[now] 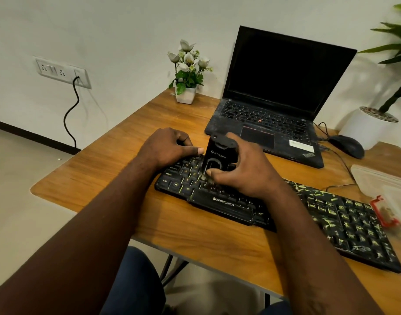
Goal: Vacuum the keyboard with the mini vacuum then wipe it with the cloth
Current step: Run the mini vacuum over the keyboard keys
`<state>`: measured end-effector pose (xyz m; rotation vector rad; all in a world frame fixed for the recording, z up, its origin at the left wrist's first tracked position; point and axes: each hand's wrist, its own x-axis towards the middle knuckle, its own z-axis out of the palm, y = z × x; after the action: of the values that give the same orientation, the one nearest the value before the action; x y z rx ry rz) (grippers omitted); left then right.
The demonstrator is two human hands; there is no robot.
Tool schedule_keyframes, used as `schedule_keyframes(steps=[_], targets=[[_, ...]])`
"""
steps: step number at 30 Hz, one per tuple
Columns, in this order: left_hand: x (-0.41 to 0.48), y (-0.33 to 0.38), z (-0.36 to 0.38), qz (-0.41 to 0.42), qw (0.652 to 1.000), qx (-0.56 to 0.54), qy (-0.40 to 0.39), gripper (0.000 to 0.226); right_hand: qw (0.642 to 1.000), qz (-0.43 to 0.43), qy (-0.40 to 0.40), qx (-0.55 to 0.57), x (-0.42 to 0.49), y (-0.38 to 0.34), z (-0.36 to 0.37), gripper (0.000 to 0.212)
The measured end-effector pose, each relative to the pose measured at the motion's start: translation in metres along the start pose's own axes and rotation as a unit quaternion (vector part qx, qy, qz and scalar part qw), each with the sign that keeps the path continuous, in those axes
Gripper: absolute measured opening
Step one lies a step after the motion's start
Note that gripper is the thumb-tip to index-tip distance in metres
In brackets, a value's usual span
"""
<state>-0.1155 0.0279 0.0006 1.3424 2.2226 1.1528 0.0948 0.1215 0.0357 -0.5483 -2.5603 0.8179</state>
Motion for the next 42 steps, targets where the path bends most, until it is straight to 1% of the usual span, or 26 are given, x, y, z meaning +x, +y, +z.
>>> schedule_keyframes(steps=[2, 3, 4, 5, 6, 8, 9, 10, 11, 14, 15, 16, 18, 21, 22, 24, 27, 29, 30, 32, 34, 36, 37, 39, 42], targets=[[0.000, 0.000, 0.001, 0.000, 1.000, 0.001, 0.000, 0.037, 0.996, 0.009, 0.059, -0.069, 0.002, 0.004, 0.000, 0.045], [0.000, 0.000, 0.001, 0.000, 1.000, 0.003, -0.001, 0.037, 0.993, 0.008, 0.079, -0.086, 0.000, 0.004, -0.002, 0.045], [-0.001, 0.000, 0.001, 0.000, 1.000, 0.003, 0.000, 0.037, 0.993, 0.006, 0.086, -0.077, -0.001, 0.004, -0.005, 0.045], [-0.001, 0.000, 0.001, 0.000, 1.000, 0.003, 0.000, 0.037, 0.996, 0.003, 0.077, -0.043, -0.004, 0.004, -0.007, 0.044], [-0.001, 0.000, 0.001, 0.000, 1.000, 0.000, 0.000, 0.037, 0.999, 0.002, 0.049, 0.007, -0.006, 0.002, -0.010, 0.044], [-0.001, 0.000, 0.000, 0.001, 1.000, -0.003, 0.000, 0.037, 0.994, 0.008, -0.037, 0.107, -0.011, -0.003, -0.011, 0.043], [-0.001, -0.001, 0.000, 0.002, 1.000, -0.002, 0.001, 0.036, 0.990, 0.009, -0.067, 0.125, -0.011, -0.003, -0.010, 0.043], [-0.001, -0.001, 0.000, 0.003, 1.000, -0.002, 0.001, 0.036, 0.991, 0.008, -0.070, 0.116, -0.010, -0.003, -0.008, 0.044], [-0.001, 0.000, 0.000, 0.003, 1.000, -0.004, 0.001, 0.036, 0.995, 0.010, -0.050, 0.088, -0.008, -0.001, -0.006, 0.044], [-0.002, 0.000, 0.000, -0.003, 1.000, -0.006, 0.000, 0.038, 0.997, 0.038, 0.061, -0.033, -0.001, 0.009, -0.006, 0.051], [-0.002, 0.001, 0.000, -0.005, 1.000, -0.005, -0.001, 0.038, 0.993, 0.051, 0.090, -0.058, 0.000, 0.011, -0.008, 0.052], [-0.002, 0.002, 0.001, -0.005, 1.000, -0.006, -0.001, 0.037, 0.991, 0.058, 0.106, -0.060, -0.001, 0.013, -0.010, 0.053], [-0.003, 0.002, 0.000, -0.007, 1.000, -0.007, 0.000, 0.037, 0.993, 0.061, 0.100, -0.016, -0.003, 0.015, -0.013, 0.052], [-0.004, 0.002, 0.000, -0.004, 1.000, -0.009, -0.004, 0.037, 0.994, 0.061, 0.036, 0.080, -0.008, 0.010, -0.014, 0.052], [-0.004, 0.002, 0.000, -0.004, 1.000, -0.010, -0.004, 0.037, 0.994, 0.063, 0.021, 0.086, -0.008, 0.010, -0.013, 0.053], [-0.004, 0.003, -0.001, -0.003, 1.000, -0.010, -0.004, 0.037, 0.995, 0.078, 0.032, 0.052, -0.004, 0.013, -0.011, 0.060], [-0.004, 0.003, -0.001, -0.006, 1.000, -0.009, -0.006, 0.037, 0.986, 0.114, 0.113, -0.052, 0.004, 0.020, -0.011, 0.072], [-0.004, 0.004, 0.000, -0.008, 1.000, -0.007, -0.008, 0.038, 0.974, 0.125, 0.161, -0.102, 0.004, 0.022, -0.014, 0.070], [-0.004, 0.004, 0.000, -0.008, 1.000, -0.007, -0.007, 0.038, 0.972, 0.124, 0.174, -0.095, 0.002, 0.022, -0.015, 0.067], [-0.004, 0.003, 0.000, -0.004, 1.000, -0.004, 0.000, 0.038, 0.979, 0.112, 0.165, -0.041, -0.002, 0.022, -0.017, 0.065], [-0.004, 0.003, 0.000, -0.002, 1.000, -0.006, 0.000, 0.039, 0.989, 0.100, 0.112, 0.016, -0.004, 0.017, -0.017, 0.064], [-0.004, 0.003, 0.000, -0.002, 1.000, -0.009, 0.000, 0.039, 0.992, 0.094, 0.076, 0.032, -0.002, 0.014, -0.014, 0.062], [-0.004, 0.003, 0.000, -0.003, 1.000, -0.009, 0.000, 0.039, 0.992, 0.097, 0.079, 0.017, 0.000, 0.014, -0.011, 0.062], [-0.004, 0.003, 0.000, -0.002, 1.000, -0.008, 0.000, 0.039, 0.986, 0.114, 0.112, -0.037, 0.006, 0.016, -0.008, 0.064], [-0.005, 0.003, 0.001, -0.003, 1.000, -0.005, 0.001, 0.039, 0.975, 0.127, 0.160, -0.090, 0.010, 0.017, -0.007, 0.060]])
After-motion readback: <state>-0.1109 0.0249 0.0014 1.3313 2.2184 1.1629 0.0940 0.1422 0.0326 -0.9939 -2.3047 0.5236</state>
